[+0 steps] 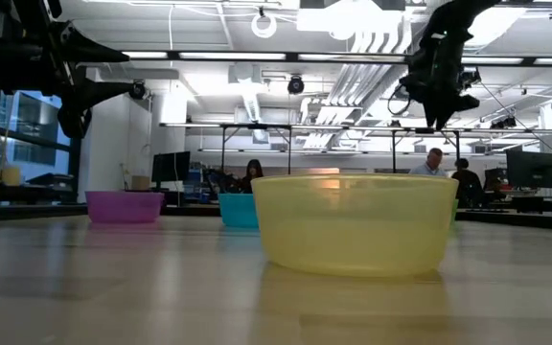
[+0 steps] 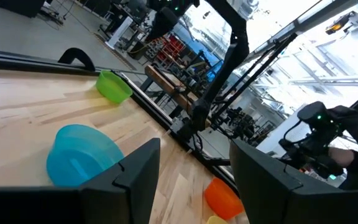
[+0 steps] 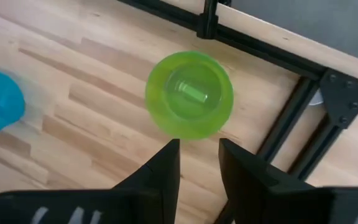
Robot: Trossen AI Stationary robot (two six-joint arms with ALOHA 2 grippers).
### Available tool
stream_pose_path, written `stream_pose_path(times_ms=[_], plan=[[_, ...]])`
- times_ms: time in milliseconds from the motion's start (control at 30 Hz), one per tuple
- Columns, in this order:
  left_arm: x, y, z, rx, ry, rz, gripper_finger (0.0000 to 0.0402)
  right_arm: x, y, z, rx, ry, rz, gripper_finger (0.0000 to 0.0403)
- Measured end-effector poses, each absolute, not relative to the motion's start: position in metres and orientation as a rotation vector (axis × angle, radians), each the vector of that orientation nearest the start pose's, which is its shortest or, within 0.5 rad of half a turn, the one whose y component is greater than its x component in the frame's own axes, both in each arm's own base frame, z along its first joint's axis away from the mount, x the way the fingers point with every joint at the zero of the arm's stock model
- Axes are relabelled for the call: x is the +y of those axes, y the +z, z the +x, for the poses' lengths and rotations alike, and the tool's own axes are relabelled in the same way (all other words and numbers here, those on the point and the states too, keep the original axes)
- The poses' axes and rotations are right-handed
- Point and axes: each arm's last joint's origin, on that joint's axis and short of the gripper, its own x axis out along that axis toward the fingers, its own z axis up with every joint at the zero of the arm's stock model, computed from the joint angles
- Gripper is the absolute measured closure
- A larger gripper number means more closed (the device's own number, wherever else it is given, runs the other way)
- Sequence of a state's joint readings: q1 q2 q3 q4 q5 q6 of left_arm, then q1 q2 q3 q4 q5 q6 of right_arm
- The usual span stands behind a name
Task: Nest bowls inside each other
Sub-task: Stack the green bowl on the blue bowl
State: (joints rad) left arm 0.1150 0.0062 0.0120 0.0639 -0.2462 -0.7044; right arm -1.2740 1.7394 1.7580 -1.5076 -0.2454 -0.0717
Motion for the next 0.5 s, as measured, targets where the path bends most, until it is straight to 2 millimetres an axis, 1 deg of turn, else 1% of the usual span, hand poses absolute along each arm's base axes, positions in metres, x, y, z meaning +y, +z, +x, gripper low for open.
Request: stream_pose_path(times_ms=[233,333,500], plan=[[0.018,0.173,0.095,-0.194,0.321,-0.701,0.0217,-0.302,0.302,0.101,1.119,-0.862,1.087,0.0302],[0.018,0.173,0.095,-0.194,0.322,-0.701,0.0217,-0.306,0.302,0.104,1.065,-0.936,1.085,0.0302],[0.018,0.173,0.095,-0.194,0.321,-0.701,0.0217,-0.311,0.302,0.102,0.995,-1.026,1.144,0.0302]])
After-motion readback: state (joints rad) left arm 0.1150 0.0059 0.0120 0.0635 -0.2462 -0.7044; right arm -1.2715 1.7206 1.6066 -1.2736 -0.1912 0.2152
